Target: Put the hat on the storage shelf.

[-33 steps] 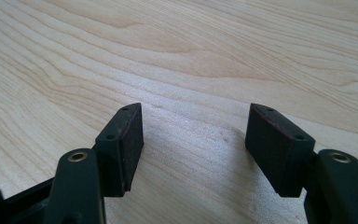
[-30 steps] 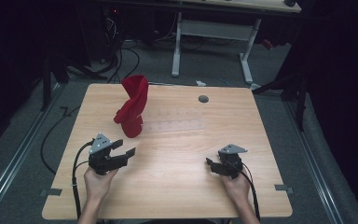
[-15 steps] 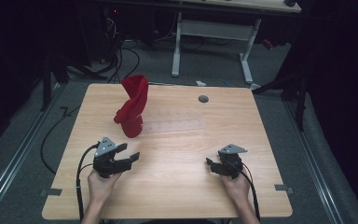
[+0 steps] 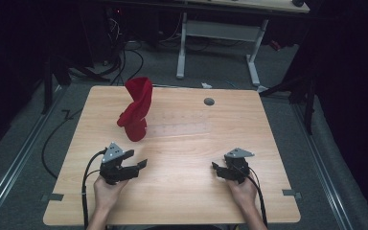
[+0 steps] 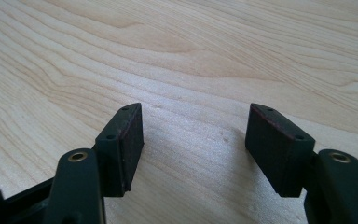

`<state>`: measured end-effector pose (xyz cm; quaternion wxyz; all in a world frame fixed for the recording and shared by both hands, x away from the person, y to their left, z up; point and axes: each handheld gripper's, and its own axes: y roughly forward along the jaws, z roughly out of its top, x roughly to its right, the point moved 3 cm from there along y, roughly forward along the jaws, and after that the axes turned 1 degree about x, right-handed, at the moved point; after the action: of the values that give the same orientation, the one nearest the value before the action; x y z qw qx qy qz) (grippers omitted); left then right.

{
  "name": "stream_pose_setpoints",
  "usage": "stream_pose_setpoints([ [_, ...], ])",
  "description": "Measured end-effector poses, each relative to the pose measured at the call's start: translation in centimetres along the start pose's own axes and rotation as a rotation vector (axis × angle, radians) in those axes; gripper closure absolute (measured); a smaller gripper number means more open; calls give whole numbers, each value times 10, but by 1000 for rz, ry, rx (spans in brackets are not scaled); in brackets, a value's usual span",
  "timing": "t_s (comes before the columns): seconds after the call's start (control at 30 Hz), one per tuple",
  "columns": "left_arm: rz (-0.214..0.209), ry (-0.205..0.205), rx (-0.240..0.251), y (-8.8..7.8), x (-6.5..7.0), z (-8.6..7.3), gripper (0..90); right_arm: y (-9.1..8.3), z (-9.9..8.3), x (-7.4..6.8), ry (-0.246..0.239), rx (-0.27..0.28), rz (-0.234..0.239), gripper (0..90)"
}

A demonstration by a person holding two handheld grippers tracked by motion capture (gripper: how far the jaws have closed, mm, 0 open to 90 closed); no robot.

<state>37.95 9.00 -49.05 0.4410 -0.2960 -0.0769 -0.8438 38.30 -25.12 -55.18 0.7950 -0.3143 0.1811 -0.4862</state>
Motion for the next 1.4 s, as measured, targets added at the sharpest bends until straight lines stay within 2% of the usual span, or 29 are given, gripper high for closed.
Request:
stream_pose_setpoints([
  [0.33, 7, -5, -25, 7, -1, -14, 340, 0, 0, 0, -2, 0, 0, 372],
  [0.37, 15, -2, -41, 10, 0, -17, 338, 0, 0, 0, 0, 0, 0, 372],
  [0.67, 22, 26, -80, 21, 4, -31, 335, 0, 0, 0, 0, 0, 0, 372],
  [0.73, 32, 31, -92, 25, 3, -35, 333, 0, 0, 0, -1, 0, 0, 372],
  [0.87, 72, 83, -109, 32, -2, -44, 331, 0, 0, 0, 0, 0, 0, 372],
  [1.03, 106, 116, -123, 39, -7, -50, 331, 0, 0, 0, 0, 0, 0, 372],
  [1.33, 144, 119, -143, 48, -16, -57, 322, 0, 0, 0, 0, 0, 0, 372],
  [1.4, 148, 132, -143, 50, -17, -58, 310, 0, 0, 0, 0, 0, 0, 372],
])
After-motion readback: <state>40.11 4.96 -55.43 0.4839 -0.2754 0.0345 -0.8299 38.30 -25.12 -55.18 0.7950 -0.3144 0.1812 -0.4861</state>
